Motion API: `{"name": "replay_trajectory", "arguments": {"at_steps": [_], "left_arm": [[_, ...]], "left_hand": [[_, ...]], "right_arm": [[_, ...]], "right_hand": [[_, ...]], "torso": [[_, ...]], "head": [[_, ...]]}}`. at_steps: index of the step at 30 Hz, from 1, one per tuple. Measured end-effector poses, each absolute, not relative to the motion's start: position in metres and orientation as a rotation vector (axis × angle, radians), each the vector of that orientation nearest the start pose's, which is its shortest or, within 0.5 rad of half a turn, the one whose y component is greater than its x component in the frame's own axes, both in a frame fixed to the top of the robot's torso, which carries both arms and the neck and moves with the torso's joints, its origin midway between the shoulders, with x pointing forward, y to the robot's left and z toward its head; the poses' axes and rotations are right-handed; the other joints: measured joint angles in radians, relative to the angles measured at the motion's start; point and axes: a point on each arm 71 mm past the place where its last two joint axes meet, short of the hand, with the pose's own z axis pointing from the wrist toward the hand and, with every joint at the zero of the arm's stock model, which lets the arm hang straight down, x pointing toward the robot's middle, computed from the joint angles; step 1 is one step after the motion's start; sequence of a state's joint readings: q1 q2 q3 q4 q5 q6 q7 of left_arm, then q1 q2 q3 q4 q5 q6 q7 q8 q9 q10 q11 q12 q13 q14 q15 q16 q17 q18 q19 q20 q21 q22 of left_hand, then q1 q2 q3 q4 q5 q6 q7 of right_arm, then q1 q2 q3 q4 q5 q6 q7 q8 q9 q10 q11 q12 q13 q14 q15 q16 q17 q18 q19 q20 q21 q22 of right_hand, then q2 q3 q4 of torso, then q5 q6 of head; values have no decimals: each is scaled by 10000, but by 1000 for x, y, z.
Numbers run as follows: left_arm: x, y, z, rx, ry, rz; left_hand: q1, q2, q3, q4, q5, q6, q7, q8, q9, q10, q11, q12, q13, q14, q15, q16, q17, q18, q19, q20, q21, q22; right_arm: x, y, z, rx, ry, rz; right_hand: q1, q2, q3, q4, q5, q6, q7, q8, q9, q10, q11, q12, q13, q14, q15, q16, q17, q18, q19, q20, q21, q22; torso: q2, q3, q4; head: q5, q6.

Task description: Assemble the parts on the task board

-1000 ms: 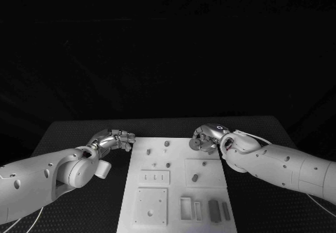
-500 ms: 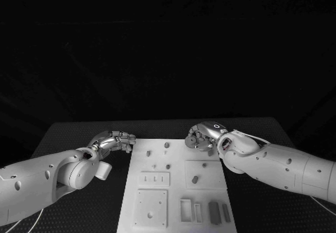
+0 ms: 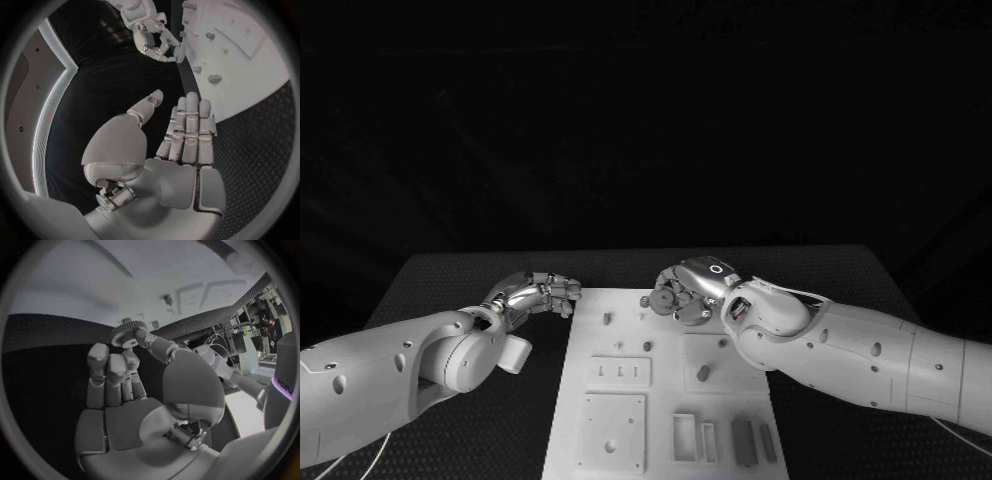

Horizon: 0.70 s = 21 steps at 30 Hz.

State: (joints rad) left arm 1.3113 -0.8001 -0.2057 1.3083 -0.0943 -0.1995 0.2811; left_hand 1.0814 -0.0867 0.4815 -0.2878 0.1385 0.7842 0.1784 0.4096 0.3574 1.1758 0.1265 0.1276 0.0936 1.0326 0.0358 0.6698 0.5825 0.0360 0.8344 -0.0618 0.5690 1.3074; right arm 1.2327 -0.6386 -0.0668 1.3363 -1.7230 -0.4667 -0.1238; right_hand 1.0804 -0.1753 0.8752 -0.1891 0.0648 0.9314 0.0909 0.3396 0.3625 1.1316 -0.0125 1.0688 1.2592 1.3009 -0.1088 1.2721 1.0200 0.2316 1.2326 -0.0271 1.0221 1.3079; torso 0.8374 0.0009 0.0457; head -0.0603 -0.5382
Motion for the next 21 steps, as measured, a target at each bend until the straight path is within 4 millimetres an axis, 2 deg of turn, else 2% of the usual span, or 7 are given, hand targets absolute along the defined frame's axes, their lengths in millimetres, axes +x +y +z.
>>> {"name": "replay_trajectory", "arguments": {"at_steps": [8,14,21], "left_arm": [[524,248,-198,-10094,16139,-13266],[525,247,-198,-10082,16141,-13284],[525,248,-198,-10088,16124,-13260]], "left_hand": [[0,0,0,0,0,0,0,0,0,0,0,0,0,0,0,0,1,18,0,0,0,-1],[0,0,0,0,0,0,0,0,-1,0,-1,0,1,0,0,0,-9,90,0,0,0,-1],[0,0,0,0,0,0,0,0,8,0,-2,-44,0,0,0,0,-9,89,0,0,0,-1]], "right_arm": [[511,-120,-182,-4519,13815,5502],[509,-109,-192,-4795,13812,5447],[513,-104,-196,-4960,13755,5265]], "right_hand": [[-1,-134,122,69,0,0,0,0,0,17,17,0,-40,0,1,-29,25,1,1,1,-1,-1],[-13,-147,136,82,-1,0,0,0,0,19,17,-1,-63,0,2,-39,25,2,0,1,-1,-2],[-51,-185,163,109,-40,0,0,0,0,21,19,-1,-82,-1,3,-39,35,2,1,2,-1,-2]], "torso": [[17,-3,21],[29,-5,38],[34,13,24]], "head": [[39,22],[26,4],[99,-22]]}}
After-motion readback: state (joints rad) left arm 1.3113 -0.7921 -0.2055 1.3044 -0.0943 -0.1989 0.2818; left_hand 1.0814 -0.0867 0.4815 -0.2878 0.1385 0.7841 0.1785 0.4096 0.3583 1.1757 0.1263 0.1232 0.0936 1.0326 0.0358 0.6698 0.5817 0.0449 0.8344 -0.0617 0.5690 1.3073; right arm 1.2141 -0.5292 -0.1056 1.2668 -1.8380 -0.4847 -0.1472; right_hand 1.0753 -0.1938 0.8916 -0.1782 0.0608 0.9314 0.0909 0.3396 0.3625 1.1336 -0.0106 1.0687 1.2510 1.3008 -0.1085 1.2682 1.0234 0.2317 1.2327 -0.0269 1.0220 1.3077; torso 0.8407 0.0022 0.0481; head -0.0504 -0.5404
